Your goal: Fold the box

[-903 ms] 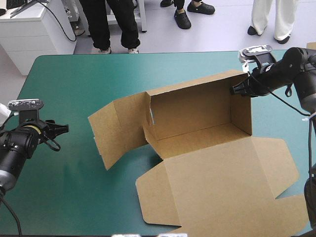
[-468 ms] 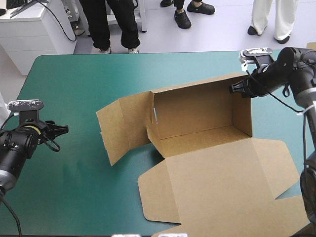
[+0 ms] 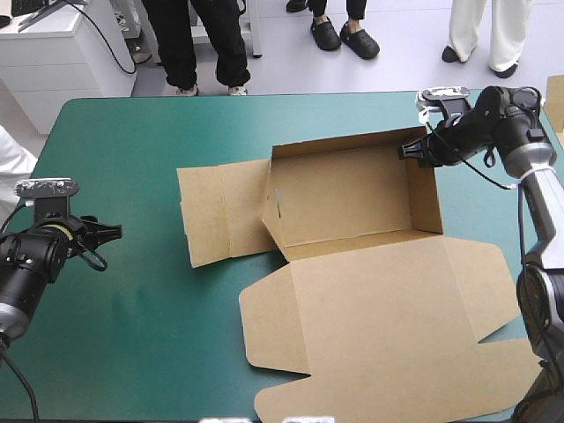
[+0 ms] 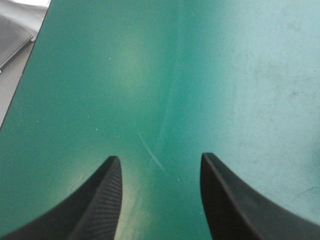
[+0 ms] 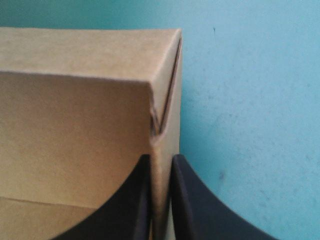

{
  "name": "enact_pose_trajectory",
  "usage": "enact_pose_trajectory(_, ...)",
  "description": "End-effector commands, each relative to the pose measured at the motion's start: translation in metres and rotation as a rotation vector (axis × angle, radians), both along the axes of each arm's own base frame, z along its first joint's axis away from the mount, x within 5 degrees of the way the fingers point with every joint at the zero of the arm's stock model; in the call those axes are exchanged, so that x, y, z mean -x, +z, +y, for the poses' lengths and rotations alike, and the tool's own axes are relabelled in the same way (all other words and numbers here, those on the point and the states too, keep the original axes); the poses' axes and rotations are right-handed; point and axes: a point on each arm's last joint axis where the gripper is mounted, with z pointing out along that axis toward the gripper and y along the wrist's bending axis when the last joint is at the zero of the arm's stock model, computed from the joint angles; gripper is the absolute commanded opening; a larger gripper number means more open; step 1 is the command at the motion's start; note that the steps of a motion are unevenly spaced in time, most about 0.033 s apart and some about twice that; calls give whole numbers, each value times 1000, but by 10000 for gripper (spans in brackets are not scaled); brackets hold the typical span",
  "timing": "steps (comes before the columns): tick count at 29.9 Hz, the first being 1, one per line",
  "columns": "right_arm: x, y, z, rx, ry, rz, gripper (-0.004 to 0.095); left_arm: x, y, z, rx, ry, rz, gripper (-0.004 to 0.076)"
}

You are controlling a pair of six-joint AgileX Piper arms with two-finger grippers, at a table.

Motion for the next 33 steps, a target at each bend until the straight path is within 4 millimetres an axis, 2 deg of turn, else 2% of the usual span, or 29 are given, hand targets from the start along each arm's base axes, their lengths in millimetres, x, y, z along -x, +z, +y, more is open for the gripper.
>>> enact_pose_trajectory(1, 0, 4, 2, -28, 12, -18, 248, 0, 16, -1, -20, -18, -83, 344)
enact_pose_trajectory(5, -8, 2, 3, -39, 4, -66, 537, 0, 16, -1, -20, -18, -83, 344)
enact_pose_trajectory(8, -8, 4, 3, -31, 16, -91, 659, 0, 16, -1, -20, -18, -83, 344)
enact_pose_trajectory(11, -6, 14, 3, -31, 26, -92, 672, 0, 16, -1, -20, -18, -82, 344)
enact_pose_trajectory(15, 0, 38, 4, -34, 45, -91, 671, 0, 16, -1, -20, -17, -80, 344)
enact_pose_trajectory(19, 16, 71, 1, -17, 38, -108, 671, 0, 16, -1, -20, -17, -78, 344)
enact_pose_trajectory(23, 37, 94, 3, 53, 13, -168, 671, 0, 16, -1, -20, -17, -78, 344)
enact_pose_trajectory(28, 62, 104, 20, 122, 21, -187, 671, 0, 16, -1, -20, -16, -76, 344)
enact_pose_trajectory(33, 66, 105, 29, 69, 29, -180, 685, 0, 16, -1, -18, -16, -76, 344)
